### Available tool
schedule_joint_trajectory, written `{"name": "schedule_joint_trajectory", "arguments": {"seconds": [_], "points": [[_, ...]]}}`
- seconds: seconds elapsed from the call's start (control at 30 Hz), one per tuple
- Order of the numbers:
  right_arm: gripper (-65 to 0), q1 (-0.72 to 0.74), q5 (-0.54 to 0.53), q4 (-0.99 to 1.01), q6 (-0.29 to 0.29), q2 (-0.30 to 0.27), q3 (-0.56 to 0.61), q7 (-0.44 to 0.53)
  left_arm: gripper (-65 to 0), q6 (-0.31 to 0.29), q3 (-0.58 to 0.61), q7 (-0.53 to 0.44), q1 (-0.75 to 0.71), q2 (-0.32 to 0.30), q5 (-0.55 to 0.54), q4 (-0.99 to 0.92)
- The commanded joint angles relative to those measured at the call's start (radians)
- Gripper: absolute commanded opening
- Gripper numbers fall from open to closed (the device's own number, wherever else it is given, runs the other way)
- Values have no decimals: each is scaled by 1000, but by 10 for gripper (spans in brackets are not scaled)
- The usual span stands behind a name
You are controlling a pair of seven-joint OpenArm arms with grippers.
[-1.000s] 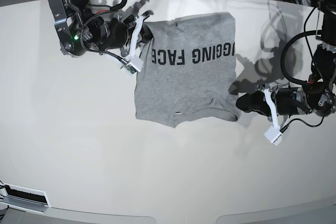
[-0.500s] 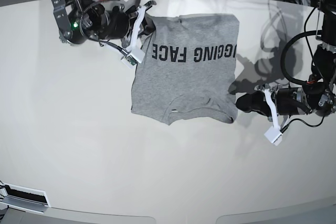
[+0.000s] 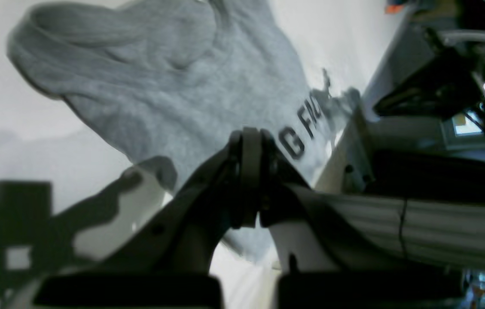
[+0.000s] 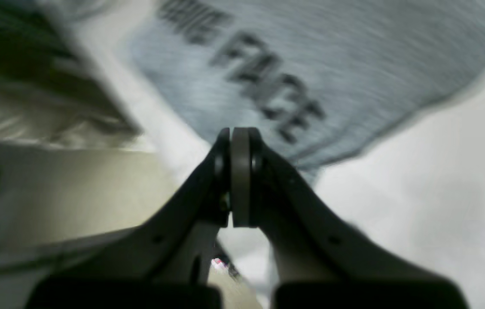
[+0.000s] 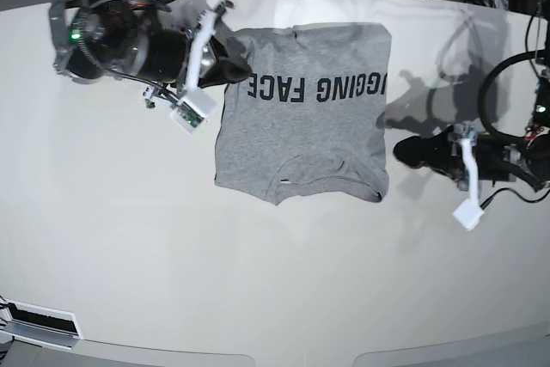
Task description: Layout the t-shirt on the table in an organized manner, then fold the t-shirt properly
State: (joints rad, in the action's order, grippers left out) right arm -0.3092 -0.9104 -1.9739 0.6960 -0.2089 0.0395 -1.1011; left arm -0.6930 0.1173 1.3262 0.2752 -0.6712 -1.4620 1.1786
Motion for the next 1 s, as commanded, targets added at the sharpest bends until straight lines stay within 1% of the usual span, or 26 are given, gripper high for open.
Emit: {"name": "schedule_joint_trajectory", "arguments": {"seconds": [0.0, 0.1, 0.2, 0.37, 0.5, 0.6, 0.73, 0.83, 0.97], "points": [[-650, 6, -101, -23, 2, -6, -41, -3, -650, -5, -11, 3, -2, -31, -22, 26], [-650, -10, -377, -23, 2, -5, -159, -128, -650, -5, -39, 3, -72, -58, -22, 89], [-650, -26, -563, -23, 2, -5, -253, -286, -650, -5, -102, 7, -163, -62, -22, 194], [-650, -89, -573, -34, 2, -5, -357, -295, -650, -5, -256, 7, -339, -62, -22, 420], [-650, -186, -573, -85, 2, -5, -446, -295, -650, -5, -386, 7, -503, -60, -22, 613], [-650, -274, -573, -133, 2, -5, -499, -295, -650, -5, -451, 8, -632, -60, -22, 721], [-650, -402, -573, -186, 2, -5, -541, -295, -650, -5, -505, 22, -830, -57, -22, 798], [-650, -507, -573, -197, 2, -5, -565, -295, -650, -5, -532, 69, -987, -57, -22, 834], [-650, -645, -573, -197, 2, -5, -578, -295, -650, -5, -557, 70, -1186, -57, -22, 844]]}}
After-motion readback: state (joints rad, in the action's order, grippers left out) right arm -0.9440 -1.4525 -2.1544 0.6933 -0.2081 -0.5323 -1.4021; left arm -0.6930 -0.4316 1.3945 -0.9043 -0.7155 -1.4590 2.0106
